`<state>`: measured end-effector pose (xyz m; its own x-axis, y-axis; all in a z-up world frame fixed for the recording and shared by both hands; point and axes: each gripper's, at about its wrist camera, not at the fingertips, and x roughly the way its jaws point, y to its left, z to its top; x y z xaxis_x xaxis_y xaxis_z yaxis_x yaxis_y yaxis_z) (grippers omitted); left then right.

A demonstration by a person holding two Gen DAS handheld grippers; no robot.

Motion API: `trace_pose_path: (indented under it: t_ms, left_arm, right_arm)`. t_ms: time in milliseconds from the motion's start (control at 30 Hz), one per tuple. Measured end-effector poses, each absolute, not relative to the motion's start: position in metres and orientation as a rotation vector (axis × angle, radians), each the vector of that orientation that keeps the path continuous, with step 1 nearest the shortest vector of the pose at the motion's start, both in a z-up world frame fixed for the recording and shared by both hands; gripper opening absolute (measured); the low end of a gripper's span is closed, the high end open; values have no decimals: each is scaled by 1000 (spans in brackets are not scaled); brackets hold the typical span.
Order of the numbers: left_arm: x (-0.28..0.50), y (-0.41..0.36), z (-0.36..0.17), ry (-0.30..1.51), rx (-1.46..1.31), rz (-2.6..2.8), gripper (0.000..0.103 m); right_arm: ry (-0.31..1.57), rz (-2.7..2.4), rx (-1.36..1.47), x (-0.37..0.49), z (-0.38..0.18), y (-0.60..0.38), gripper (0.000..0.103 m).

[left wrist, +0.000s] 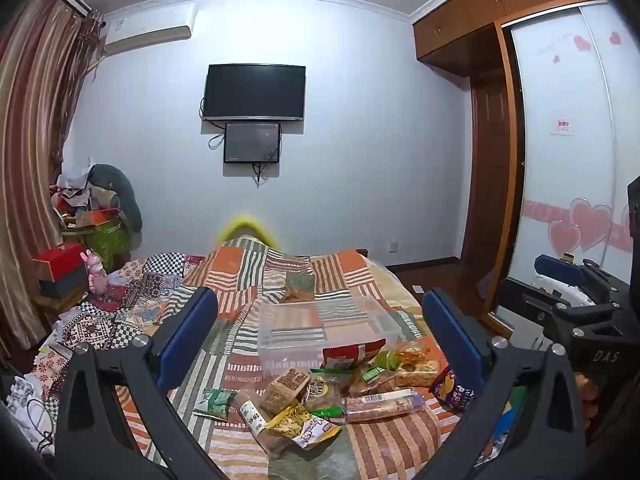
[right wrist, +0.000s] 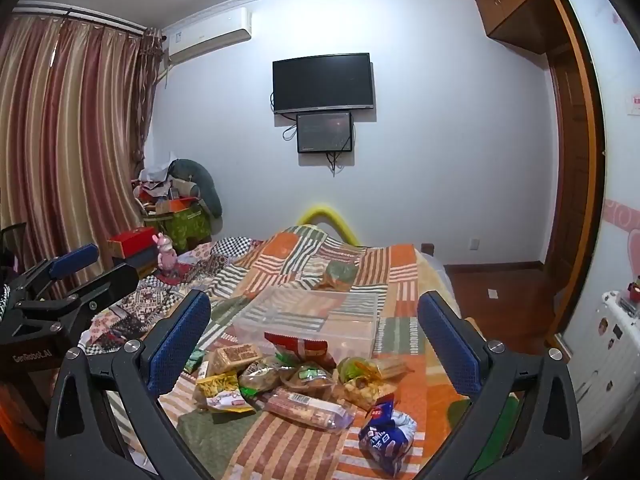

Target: Organize snacks

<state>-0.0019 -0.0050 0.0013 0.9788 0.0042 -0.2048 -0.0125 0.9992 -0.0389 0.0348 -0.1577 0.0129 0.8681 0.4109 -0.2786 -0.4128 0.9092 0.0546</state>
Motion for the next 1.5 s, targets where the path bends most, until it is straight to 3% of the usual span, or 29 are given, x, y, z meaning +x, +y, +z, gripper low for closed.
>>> trace_pose_path:
  t_ms: [1500]
  left_arm:
    - [1, 0, -4, 218, -66, -1, 103]
  right_arm:
    - [259, 431, 26, 28, 25, -161, 103]
